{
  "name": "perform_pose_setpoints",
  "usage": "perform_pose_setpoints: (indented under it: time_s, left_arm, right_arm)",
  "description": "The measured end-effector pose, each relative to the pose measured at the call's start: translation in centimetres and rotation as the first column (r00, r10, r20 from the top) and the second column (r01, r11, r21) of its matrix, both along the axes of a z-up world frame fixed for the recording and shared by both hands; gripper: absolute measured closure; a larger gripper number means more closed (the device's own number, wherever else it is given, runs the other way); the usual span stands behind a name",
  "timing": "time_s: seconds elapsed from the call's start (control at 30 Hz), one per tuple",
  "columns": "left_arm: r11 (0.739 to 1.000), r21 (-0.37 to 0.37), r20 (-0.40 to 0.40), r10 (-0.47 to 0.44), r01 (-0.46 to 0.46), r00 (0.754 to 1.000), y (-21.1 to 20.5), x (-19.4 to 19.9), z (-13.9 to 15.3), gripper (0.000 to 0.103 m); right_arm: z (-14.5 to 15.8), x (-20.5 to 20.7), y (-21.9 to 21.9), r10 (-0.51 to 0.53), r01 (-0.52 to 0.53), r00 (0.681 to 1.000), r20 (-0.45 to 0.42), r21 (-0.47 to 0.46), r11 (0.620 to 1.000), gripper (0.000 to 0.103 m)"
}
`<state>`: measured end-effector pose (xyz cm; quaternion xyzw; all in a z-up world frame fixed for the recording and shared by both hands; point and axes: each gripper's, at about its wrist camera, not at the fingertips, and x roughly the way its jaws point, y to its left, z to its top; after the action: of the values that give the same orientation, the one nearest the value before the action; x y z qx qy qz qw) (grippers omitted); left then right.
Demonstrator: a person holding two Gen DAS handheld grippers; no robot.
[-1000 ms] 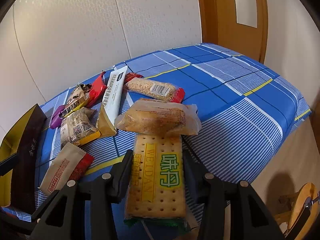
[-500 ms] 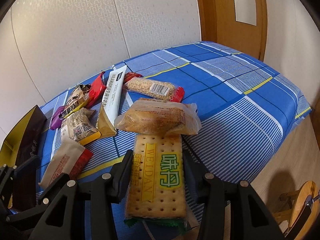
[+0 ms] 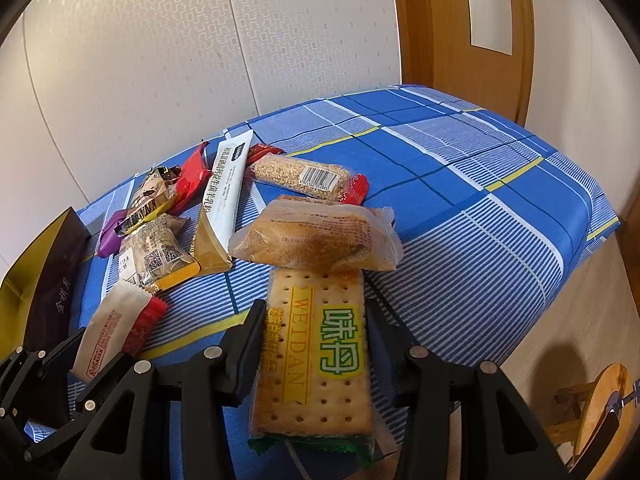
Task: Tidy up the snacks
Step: 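Carry the white-red bar into the gold tray with the left tool and release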
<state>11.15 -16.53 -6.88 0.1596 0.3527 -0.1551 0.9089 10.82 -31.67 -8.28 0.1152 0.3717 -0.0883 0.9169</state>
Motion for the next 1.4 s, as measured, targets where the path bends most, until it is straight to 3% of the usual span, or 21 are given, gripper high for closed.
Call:
perform_pose_setpoints:
  time_s: [0.2, 0.43, 0.77, 1.2, 1.4]
  left_arm:
    - [1.000, -0.029, 0.003, 0.009, -0.009, 1.000, 0.7, -0.7, 0.7, 0.069]
    - [0.999, -0.018, 0.030, 0.029, -0.028, 0.999, 1.5, -1.6, 2.3, 0.069]
    - [0.993, -0.075, 0.028, 0.096, -0.094, 0.995, 4.5, -2.2, 5.3, 0.070]
    - [0.950, -0.219, -0.057, 0.215, -0.222, 0.975, 13.0, -1.2, 8.8, 0.070]
    - [0.923, -0.245, -0.088, 0.283, -0.296, 0.955, 17.8, -0.4, 8.9, 0.070]
  right_arm:
    - [0.1, 0.0, 0.0, 0.016, -0.017, 1.000, 0.018, 0.043, 0.999, 0.055]
    - [1.0, -0.4, 1.6, 0.066, -0.067, 0.995, 0.069, 0.003, 0.998, 0.055]
    - [1.2, -0.8, 2.7, 0.091, -0.091, 0.991, 0.102, -0.001, 0.996, 0.055]
    - [2.1, -2.6, 7.0, 0.209, -0.196, 0.962, 0.174, -0.086, 0.977, 0.055]
    - [1.9, -3.0, 8.0, 0.225, -0.208, 0.959, 0.175, -0.108, 0.972, 0.055]
